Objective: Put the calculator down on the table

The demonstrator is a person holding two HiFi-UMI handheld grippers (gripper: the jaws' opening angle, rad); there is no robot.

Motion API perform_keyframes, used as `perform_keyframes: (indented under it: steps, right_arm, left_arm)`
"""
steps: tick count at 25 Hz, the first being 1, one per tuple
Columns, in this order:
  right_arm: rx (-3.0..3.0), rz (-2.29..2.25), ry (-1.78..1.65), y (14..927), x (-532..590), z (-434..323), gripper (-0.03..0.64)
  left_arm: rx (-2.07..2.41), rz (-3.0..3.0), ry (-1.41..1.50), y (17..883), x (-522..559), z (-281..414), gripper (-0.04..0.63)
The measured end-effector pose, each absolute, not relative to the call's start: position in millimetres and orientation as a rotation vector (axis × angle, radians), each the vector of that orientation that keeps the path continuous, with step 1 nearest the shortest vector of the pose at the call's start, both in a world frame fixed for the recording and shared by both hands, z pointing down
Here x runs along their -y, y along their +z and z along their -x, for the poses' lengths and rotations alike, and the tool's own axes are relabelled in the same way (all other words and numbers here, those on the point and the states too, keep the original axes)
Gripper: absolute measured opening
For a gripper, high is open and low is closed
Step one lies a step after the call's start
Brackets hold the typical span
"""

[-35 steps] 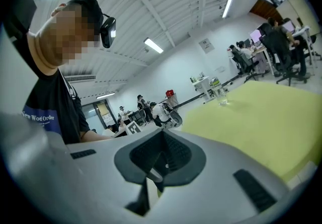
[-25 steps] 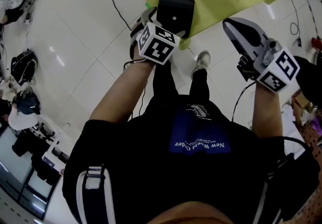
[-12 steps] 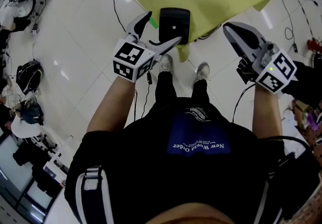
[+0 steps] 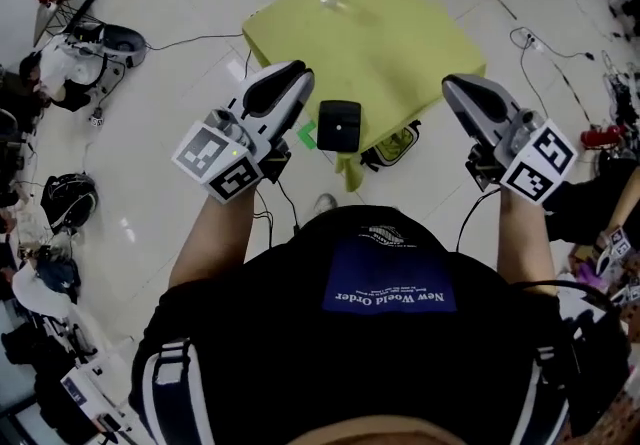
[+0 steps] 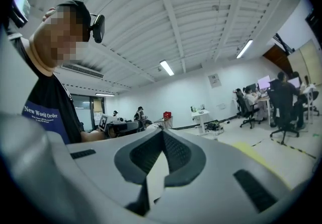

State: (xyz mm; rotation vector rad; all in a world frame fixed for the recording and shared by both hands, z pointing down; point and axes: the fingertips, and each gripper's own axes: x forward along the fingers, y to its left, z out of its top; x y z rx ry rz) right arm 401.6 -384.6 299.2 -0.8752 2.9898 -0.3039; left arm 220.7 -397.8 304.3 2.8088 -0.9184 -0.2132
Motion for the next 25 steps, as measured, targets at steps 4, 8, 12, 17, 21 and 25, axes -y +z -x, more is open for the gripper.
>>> perform_keyframes:
  steps: [4,8,12,17,21,25]
  right_arm:
    - [-2.983,0.908,-0.203,258.0,369.6,-425.1,-0.012]
    - [-2.972,0.939,-0.143,240.5,357.3,-445.7,-0.012]
    - [-2.965,0.972,-0.155,229.6,357.4,-456.2,-0.012]
    - [-2.965,0.981,-0.170,226.3,359.3,-455.7,-0.014]
    - [-2.983,0.966,-0.164,226.5,357.5,-453.8,-0.014]
    - [-2.990,0.959,-0.148,223.9,357.4,-453.8,-0.014]
  left_arm:
    - [0.747,-2.867,-0.402,255.3,369.3,-240.0,0.023]
    - [0.720,-2.910,-0.389,246.1,353.6,-260.4,0.008]
    - [0.660,-2.951,-0.342,238.0,346.3,-278.3,0.008]
    - [0.613,-2.968,-0.331,230.2,344.6,-286.2,0.008]
    - [0.611,-2.965,-0.324,228.2,343.4,-286.6,0.008]
    - [0.605,-2.953,-0.323,228.2,344.2,-287.6,0.008]
